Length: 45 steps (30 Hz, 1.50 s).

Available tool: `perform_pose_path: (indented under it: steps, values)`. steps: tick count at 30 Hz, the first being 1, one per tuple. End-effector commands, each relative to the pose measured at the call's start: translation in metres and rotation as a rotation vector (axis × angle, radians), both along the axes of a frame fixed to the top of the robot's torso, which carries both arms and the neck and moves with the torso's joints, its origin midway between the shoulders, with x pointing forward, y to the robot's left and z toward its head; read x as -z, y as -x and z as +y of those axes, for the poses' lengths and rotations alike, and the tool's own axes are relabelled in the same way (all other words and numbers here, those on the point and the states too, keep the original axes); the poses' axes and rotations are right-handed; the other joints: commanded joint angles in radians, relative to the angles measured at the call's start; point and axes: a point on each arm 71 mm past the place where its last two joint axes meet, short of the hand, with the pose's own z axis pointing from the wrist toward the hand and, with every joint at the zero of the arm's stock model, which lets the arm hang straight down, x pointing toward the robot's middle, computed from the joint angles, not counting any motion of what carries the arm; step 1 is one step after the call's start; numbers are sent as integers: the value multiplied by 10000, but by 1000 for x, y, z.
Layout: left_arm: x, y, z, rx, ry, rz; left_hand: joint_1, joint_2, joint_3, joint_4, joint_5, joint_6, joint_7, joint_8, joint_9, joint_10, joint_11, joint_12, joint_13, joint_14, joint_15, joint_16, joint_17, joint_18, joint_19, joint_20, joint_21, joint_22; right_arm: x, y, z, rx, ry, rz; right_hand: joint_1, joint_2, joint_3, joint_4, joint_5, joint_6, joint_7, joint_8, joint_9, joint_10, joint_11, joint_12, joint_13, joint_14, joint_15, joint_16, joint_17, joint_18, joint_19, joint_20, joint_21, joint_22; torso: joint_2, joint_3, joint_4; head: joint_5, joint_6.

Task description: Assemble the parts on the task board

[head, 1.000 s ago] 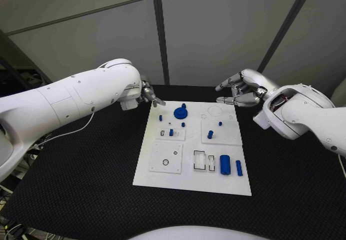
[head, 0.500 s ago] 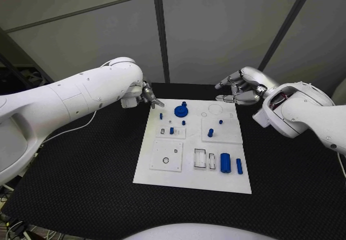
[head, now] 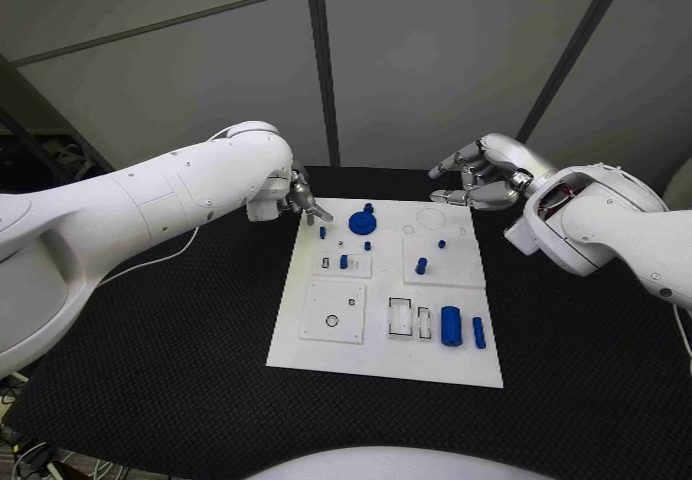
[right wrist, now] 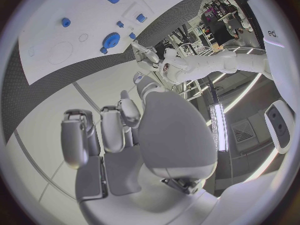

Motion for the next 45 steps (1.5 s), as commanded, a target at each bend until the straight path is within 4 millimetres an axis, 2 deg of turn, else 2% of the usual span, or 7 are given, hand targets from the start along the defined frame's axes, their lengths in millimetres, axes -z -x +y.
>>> perform_pose_path:
  steps: [1,21,27,33,45]
  values:
    - [3,1,-4,338,-46,213,-6,105,-53,-18,-14,93,-3,5,-38,461,66,16,1744,922,84,19,2129,21,0,24,-61,8,-1,0,1,-62,-29,-31,-86,27,39,5,60,74,20,-59,-8,-3,-23,-34,-15,304,-71,-32,-5,92,457,-61,-29,1741,0,-2,1,-16,-11]
    - [11,3,-8,470,-22,363,325,370,-44,-105,-14,177,-12,14,-269,461,59,26,1744,925,76,30,2142,18,10,16,-68,33,-1,0,2,-78,-25,-18,-86,27,39,5,60,74,20,-59,-8,-3,-23,-34,-15,304,-71,-32,-5,92,457,-61,-29,1741,-2,-4,6,-24,-46]
    - [10,3,-9,452,41,260,564,586,25,-189,-11,224,-26,23,-363,463,47,32,1744,926,71,34,2148,19,11,13,-75,39,-1,0,2,-81,-24,-18,-86,27,39,5,60,74,20,-59,-8,-3,-23,-34,-15,304,-71,-32,-5,92,457,-61,-29,1741,-3,-4,1,-25,-62]
    - [10,3,-10,524,110,252,1192,920,261,-577,-1,256,-74,21,-485,461,6,7,1736,929,48,43,2159,20,13,-1,-84,53,-1,0,3,-96,-21,-10,-86,27,39,5,60,74,20,-59,-8,-3,-23,-34,-15,304,-71,-32,-5,92,457,-61,-29,1741,-6,-3,7,-32,-89]
    - [12,3,-12,607,318,354,1898,1337,562,-1264,10,265,-111,17,-706,469,-16,6,1733,947,34,92,2224,13,22,-19,-89,94,-1,0,3,-111,-17,-3,-89,33,53,3,69,79,19,-60,-13,10,-25,-6,3,309,-72,-24,13,88,468,-62,-19,1756,-9,0,1,-22,-106]
